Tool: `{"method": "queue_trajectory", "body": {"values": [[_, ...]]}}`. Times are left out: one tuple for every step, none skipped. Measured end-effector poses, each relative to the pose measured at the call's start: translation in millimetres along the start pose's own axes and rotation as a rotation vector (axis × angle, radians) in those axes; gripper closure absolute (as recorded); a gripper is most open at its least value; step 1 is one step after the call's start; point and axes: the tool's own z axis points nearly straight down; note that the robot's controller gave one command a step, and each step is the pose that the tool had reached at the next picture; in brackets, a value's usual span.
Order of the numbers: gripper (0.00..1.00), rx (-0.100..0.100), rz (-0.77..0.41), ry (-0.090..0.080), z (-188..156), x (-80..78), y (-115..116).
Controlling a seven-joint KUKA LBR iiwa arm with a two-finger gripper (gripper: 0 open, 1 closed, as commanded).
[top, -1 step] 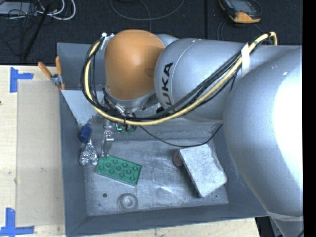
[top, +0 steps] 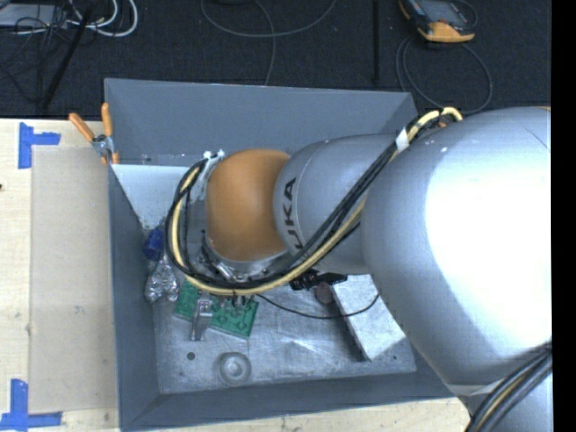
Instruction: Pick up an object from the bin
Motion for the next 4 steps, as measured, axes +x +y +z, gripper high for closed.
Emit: {"method": "queue_trajectory", "body": {"values": [[0.00, 0.003, 0.105, 0.002, -31, 1.5, -23], [0.00, 0.003, 0.338, 0.003, -30, 2.3, -22], [0.00, 0.000, 0.530, -0.001, -3, 5.0, -19], [0.00, 0.001, 0.531, 0.001, -3, 4.2, -19]]}}
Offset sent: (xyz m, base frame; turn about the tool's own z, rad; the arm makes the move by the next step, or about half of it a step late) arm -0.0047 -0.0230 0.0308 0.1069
